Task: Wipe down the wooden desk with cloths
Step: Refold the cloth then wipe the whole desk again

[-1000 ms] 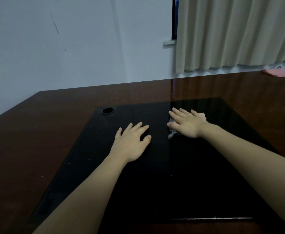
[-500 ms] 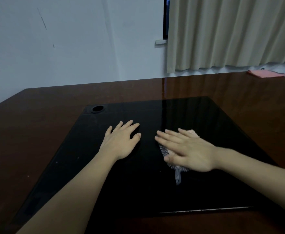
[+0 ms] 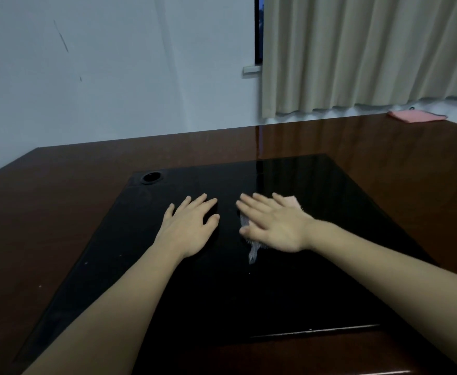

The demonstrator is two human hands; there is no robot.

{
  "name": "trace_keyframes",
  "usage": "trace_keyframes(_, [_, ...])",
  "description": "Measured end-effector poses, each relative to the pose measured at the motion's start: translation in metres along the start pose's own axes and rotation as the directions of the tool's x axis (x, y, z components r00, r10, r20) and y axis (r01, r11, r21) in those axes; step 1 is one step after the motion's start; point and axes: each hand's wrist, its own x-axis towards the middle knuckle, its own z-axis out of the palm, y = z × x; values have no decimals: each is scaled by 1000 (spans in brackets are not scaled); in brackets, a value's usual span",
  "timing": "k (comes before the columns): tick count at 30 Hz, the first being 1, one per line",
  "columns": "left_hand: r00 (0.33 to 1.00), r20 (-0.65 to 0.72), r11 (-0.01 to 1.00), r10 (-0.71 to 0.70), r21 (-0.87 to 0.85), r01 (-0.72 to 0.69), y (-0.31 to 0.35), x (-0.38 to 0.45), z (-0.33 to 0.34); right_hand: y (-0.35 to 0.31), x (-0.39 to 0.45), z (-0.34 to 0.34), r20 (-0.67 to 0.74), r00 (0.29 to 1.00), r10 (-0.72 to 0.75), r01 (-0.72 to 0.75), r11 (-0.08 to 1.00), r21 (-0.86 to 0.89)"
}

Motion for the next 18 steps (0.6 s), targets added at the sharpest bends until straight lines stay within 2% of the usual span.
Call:
trace_keyframes(4, [995,-54,994,85,73,-81,2,-3,-1,-13,-61,13,16,989,-146,145,989,25])
trace_keyframes(6, [988,-81,983,134,140,-122,3,-3,-3,-4,-75,15,27,988,-151,150,988,38])
trace_keyframes(8, [987,-81,983,139,132,-128,4,-3,-4,10,-74,12,44,990,-132,130,990,53])
trace_keyframes(10, [992,-69,992,110,72,-105,6,-2,-4,29,-59,5,54,996,-77,74,996,55])
trace_keyframes(15, [997,-32,998,69,-2,-69,17,0,-6,87,-3,-10,-10,982,189,-189,982,17])
trace_keyframes(18, [997,-10,997,78,-22,-78,32,6,-7,94,13,-10,-20,969,245,-245,970,6])
